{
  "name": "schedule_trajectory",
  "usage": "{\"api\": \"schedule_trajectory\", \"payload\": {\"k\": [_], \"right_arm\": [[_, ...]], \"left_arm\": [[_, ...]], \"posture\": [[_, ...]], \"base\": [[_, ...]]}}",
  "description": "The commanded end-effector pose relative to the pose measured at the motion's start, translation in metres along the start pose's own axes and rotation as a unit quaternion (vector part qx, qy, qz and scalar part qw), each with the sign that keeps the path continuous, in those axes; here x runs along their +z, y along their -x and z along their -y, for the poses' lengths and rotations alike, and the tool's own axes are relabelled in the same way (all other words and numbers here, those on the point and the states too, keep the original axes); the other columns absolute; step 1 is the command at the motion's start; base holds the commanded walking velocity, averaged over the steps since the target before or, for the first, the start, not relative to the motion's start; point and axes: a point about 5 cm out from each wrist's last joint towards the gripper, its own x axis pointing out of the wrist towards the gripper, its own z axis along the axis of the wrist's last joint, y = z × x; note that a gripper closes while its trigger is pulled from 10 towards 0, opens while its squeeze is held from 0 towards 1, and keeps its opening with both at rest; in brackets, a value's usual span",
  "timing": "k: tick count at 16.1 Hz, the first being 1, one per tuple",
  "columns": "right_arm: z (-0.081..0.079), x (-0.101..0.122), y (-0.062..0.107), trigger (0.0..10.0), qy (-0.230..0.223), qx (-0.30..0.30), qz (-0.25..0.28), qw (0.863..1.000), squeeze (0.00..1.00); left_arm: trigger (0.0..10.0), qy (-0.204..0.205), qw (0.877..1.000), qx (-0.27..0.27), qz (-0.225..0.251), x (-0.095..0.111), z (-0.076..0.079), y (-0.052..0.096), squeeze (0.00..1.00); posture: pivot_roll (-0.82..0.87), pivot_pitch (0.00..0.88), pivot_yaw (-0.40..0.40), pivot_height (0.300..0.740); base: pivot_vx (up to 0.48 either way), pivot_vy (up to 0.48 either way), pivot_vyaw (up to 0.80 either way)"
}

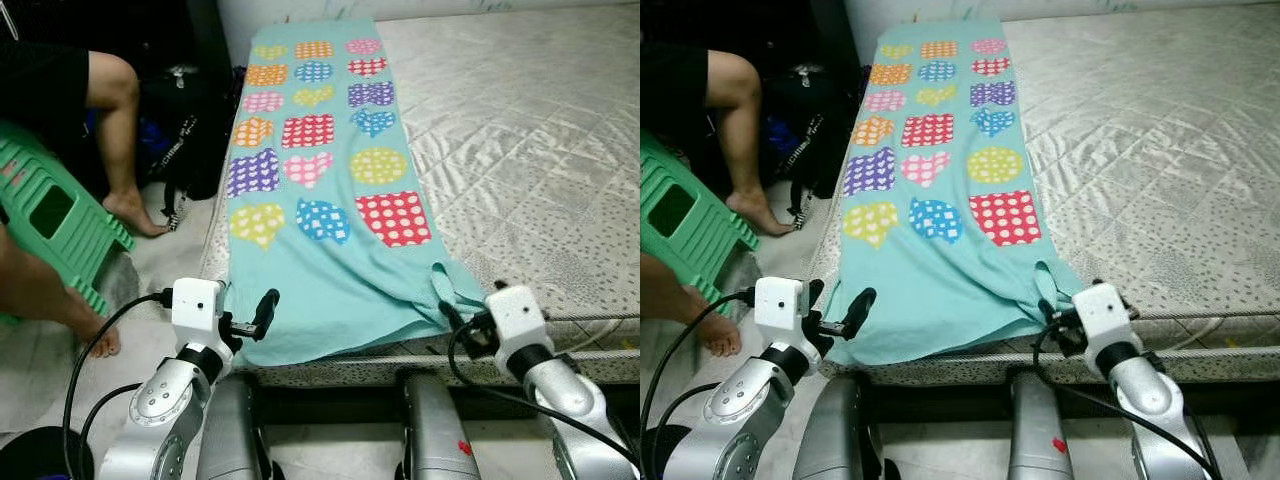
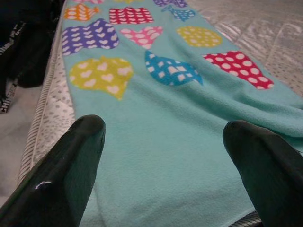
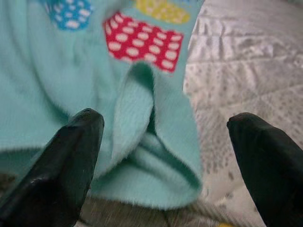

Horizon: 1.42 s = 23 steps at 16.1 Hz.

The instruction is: Clean up the room

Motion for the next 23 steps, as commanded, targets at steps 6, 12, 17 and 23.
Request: {"api": "schedule_trajectory", "payload": {"k": [6, 12, 17, 23], "right_arm": [[-0.007, 0.012, -0.005, 10.0, 0.023, -0.015, 0.005, 1.000, 0.00], [-0.009, 0.003, -0.021, 10.0, 0.059, -0.050, -0.015, 0.997, 0.00], [0.001, -0.013, -0.021, 10.0, 0.079, -0.073, -0.042, 0.993, 0.00], [0.011, -0.032, -0.013, 10.0, 0.099, -0.089, -0.073, 0.988, 0.00]], "left_arm": [[10.0, -0.004, 1.000, -0.002, 0.003, 0.002, -0.002, 0.000, 0.00], [10.0, -0.004, 1.000, 0.000, 0.004, 0.002, -0.001, 0.001, 0.00], [10.0, -0.003, 1.000, 0.003, 0.002, 0.001, -0.001, 0.003, 0.00], [10.0, -0.003, 1.000, 0.002, 0.001, 0.001, -0.001, 0.002, 0.00]], "posture": [[-0.08, 0.044, 0.092, 0.521], [-0.07, 0.044, 0.084, 0.521], [-0.07, 0.050, 0.082, 0.521], [-0.07, 0.055, 0.084, 0.521]], "base": [[0.000, 0.000, 0.00], [0.000, 0.000, 0.00], [0.000, 0.000, 0.00], [0.000, 0.000, 0.00]]}}
